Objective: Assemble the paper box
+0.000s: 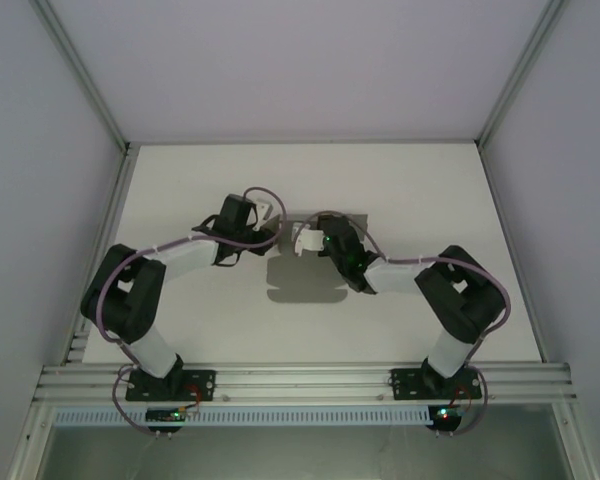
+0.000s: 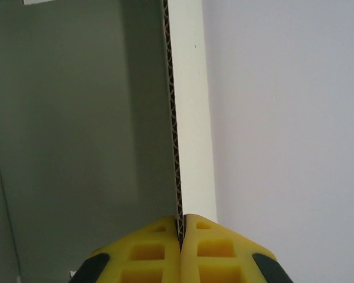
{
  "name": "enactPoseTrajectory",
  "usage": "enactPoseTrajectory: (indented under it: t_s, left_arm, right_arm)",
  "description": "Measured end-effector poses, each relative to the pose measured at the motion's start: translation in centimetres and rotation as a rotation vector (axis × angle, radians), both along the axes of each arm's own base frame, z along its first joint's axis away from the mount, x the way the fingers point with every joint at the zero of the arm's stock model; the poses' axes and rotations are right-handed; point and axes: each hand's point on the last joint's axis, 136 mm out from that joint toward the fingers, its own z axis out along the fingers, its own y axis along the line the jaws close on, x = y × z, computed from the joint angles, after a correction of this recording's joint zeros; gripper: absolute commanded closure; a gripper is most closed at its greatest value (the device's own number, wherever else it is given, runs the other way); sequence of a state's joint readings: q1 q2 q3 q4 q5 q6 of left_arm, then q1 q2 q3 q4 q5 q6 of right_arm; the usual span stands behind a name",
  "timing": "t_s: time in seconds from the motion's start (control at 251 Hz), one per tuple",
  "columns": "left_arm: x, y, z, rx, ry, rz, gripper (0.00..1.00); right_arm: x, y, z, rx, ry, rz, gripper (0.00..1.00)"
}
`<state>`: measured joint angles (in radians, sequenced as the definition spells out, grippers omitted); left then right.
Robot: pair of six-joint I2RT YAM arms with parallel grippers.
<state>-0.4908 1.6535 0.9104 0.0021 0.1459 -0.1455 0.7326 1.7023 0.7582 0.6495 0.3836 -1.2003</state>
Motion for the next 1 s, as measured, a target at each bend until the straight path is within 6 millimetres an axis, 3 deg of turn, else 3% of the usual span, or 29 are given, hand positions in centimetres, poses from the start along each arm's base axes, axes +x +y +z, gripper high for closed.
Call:
enactPoseTrajectory:
  t_s: [0.072, 0.12, 0.327, 0.527, 0.599, 0.682, 0.738, 0.814, 0.998]
  left_arm:
    - [0.1, -0.1, 0.2, -0.011, -0.002, 0.008, 0.28]
    - [0.2, -0.1, 0.3, -0.017, -0.003, 0.014, 0.00]
    - [0.6, 2.1, 3.1, -0.042, -0.057, 0.087, 0.00]
    - [3.5, 8.8, 8.1, -0.096, -0.163, 0.306, 0.00]
    - [4.7, 11.3, 8.3, -0.100, -0.163, 0.389, 0.00]
    - [5.9, 13.2, 7.0, -0.077, -0.130, 0.443, 0.00]
    - [6.2, 12.9, 5.3, -0.070, -0.080, 0.426, 0.00]
    - [5.7, 11.3, 3.0, -0.075, -0.005, 0.358, 0.07]
    - [1.5, 5.5, 0.5, -0.115, 0.070, 0.138, 0.21]
  right_arm:
    - [-0.1, 0.3, 0.0, -0.009, -0.009, 0.009, 1.00]
    - [-0.1, 0.3, 0.0, -0.014, -0.012, 0.013, 1.00]
    - [-0.2, 0.3, -0.1, -0.035, -0.023, 0.024, 1.00]
    - [-0.6, 0.5, 0.0, -0.060, -0.041, 0.028, 1.00]
    - [-0.7, 0.6, 0.0, -0.062, -0.045, 0.029, 1.00]
    - [-0.8, 0.6, 0.0, -0.062, -0.046, 0.027, 1.00]
    - [-0.8, 0.7, 0.0, -0.061, -0.046, 0.028, 1.00]
    - [-0.7, 0.6, 0.0, -0.062, -0.046, 0.026, 1.00]
    - [-0.8, 0.5, 0.0, -0.070, -0.047, 0.006, 1.00]
